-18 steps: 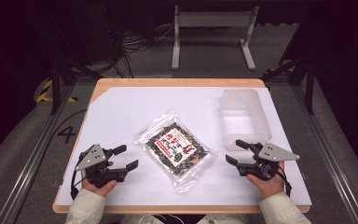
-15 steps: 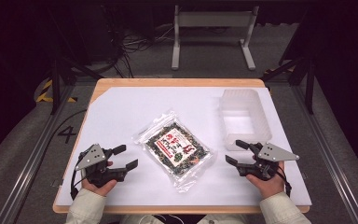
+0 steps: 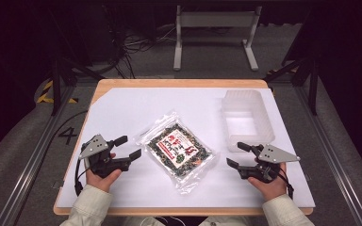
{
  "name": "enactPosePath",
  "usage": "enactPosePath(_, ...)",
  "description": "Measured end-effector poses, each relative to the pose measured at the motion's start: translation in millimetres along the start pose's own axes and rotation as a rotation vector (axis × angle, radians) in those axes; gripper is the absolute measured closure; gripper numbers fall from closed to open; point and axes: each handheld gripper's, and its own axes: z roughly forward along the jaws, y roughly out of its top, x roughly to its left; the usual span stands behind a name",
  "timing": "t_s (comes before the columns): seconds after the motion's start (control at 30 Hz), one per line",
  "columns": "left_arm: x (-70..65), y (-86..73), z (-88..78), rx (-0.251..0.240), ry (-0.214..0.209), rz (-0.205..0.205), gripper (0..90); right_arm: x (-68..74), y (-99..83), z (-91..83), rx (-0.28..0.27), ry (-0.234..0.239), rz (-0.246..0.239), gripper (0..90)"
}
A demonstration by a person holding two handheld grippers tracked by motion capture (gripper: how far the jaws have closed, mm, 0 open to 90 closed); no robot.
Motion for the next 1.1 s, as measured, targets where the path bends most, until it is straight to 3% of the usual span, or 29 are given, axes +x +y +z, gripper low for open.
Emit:
enactPosePath(0.5,21.5,21.5,22.6,-0.020,0.038,-0.038,19.1,1.2,-0.7,1.0,0.028,0.007,0.013,27.8)
enactPosePath(1.1,43.2,22.4,51.0,0.061,0.106,-0.094,15.4,2.2,-1.6,2.3,0.051,0.022,0.015,27.6)
